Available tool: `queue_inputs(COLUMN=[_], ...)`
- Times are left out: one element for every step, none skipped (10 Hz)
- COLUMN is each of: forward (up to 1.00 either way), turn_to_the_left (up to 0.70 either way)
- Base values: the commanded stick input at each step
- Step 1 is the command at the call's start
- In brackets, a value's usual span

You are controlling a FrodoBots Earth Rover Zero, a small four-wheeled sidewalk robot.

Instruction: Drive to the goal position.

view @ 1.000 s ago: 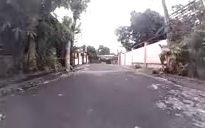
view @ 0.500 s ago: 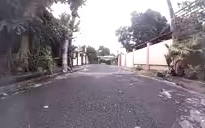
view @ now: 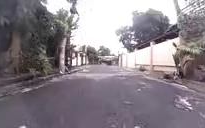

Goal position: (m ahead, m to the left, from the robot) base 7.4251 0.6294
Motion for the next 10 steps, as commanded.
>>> queue_inputs(forward=[1.00, 1.00, 1.00, 1.00, 1.00, 1.00, 1.00, 1.00, 1.00, 1.00], turn_to_the_left=[0.00, 0.00, 0.00, 0.00, 0.00, 0.00, 0.00, 0.00, 0.00, 0.00])
